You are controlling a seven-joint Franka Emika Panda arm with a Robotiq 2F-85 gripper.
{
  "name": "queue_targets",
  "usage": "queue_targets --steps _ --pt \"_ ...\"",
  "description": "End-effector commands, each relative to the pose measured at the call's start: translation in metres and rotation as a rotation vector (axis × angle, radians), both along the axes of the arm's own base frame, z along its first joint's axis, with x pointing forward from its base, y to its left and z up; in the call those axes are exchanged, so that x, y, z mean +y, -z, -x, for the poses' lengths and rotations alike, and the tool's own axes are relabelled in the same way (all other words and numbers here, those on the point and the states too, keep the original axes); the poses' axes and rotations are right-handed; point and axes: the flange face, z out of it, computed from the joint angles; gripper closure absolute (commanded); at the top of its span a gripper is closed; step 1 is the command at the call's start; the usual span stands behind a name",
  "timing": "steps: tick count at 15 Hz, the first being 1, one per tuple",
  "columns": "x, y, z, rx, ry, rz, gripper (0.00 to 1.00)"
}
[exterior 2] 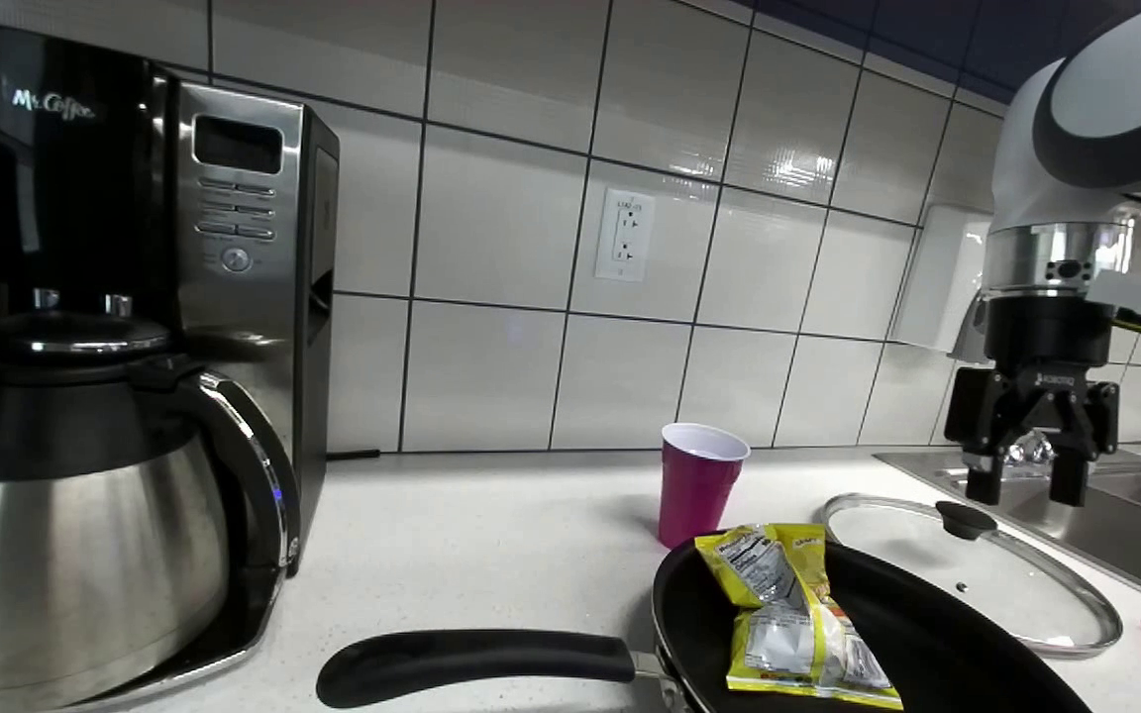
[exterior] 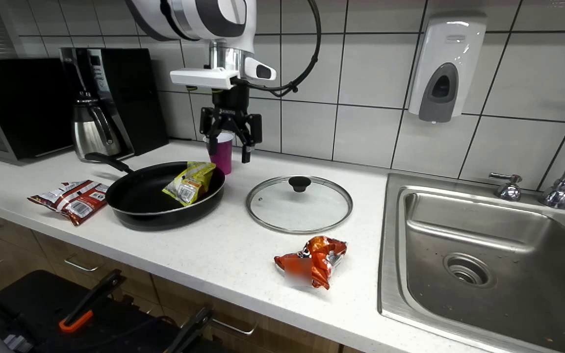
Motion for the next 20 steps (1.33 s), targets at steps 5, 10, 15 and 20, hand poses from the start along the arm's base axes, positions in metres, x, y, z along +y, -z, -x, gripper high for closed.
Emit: queue_targets --steps 5,10,15,20 --pt "-0.067 0.002 0.034 0.027 0.025 0.022 0.00" --pt "-0.108 0.019 0.048 0.038 0.063 0.048 0.00" --pt "-0.136 0.035 0.058 0.036 0.100 0.068 0.00" --pt "-0.157 0.058 0.065 0.014 0.115 0.077 0.00"
